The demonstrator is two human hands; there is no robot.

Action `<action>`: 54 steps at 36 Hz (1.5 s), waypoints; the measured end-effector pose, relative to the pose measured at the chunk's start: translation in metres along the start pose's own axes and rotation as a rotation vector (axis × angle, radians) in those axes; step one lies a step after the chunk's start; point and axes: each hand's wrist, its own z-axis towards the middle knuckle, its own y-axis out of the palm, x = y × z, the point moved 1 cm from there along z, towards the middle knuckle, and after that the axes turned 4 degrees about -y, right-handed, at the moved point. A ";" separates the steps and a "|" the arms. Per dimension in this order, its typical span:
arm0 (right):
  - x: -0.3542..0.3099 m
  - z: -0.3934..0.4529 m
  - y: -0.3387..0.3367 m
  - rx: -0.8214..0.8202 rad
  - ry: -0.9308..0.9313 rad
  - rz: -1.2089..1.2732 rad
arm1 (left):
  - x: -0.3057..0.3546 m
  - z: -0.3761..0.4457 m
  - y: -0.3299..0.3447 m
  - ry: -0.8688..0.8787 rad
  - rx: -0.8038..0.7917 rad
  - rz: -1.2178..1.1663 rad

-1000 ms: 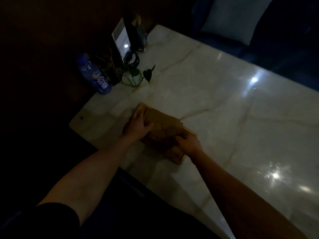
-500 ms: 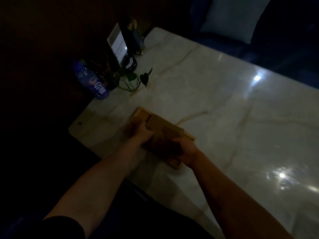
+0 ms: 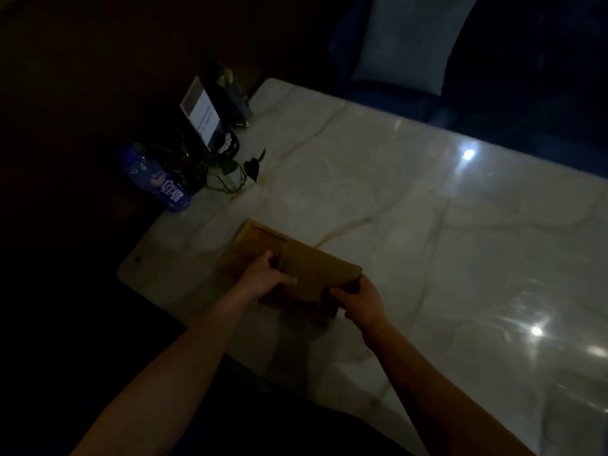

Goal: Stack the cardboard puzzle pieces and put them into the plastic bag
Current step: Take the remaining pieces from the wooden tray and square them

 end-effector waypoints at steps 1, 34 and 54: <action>0.005 -0.006 -0.006 0.017 -0.039 -0.022 | -0.001 -0.005 0.004 0.006 -0.005 0.026; 0.162 -0.161 -0.132 0.517 -0.225 -0.295 | -0.036 -0.124 0.189 0.787 -0.180 0.290; 0.166 -0.150 -0.129 0.466 -0.188 -0.200 | -0.047 -0.116 0.198 0.768 -0.206 0.309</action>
